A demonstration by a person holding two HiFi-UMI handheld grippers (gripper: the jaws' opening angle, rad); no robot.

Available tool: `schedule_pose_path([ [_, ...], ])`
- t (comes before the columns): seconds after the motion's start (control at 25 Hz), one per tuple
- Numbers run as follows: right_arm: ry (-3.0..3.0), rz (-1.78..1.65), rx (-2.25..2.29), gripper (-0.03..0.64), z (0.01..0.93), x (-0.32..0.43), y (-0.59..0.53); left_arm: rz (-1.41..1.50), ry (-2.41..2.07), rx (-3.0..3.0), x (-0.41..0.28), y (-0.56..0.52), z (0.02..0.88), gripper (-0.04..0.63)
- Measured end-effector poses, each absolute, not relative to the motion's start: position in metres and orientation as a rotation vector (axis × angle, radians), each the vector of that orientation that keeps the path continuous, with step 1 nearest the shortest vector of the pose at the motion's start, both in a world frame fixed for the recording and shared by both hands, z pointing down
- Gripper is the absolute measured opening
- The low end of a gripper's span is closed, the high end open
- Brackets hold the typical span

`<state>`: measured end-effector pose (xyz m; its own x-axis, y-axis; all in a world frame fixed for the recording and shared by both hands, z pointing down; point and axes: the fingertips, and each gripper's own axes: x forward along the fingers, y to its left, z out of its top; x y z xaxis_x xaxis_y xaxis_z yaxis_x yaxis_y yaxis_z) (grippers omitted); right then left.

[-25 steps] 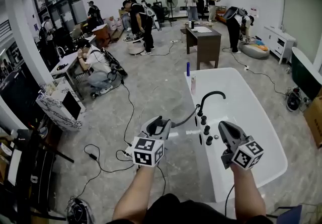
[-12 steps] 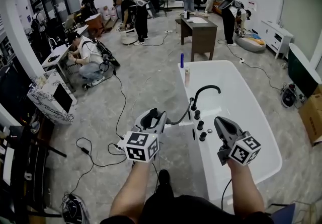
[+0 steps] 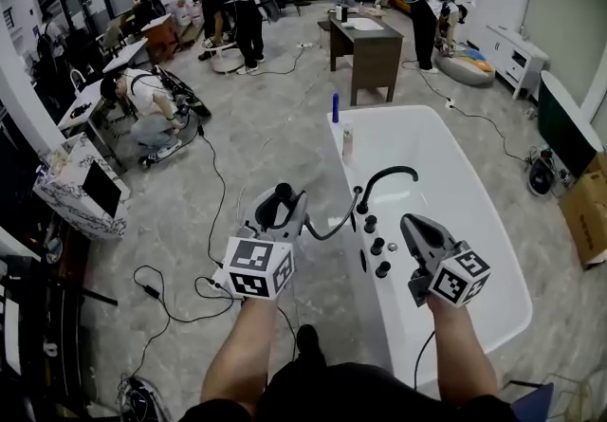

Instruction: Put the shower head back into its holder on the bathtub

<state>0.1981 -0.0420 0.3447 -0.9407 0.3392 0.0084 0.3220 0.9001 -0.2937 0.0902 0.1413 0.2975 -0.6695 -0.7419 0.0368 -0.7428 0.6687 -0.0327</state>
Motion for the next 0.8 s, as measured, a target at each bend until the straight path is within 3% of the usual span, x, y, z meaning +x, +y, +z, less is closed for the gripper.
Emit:
schedule_pose_path([
  [0.8,-2.917,0.511,-0.479,0.015,0.380,0.026,0.007,0.063,-2.848,1.186,-0.089,0.215,0.308,0.152],
])
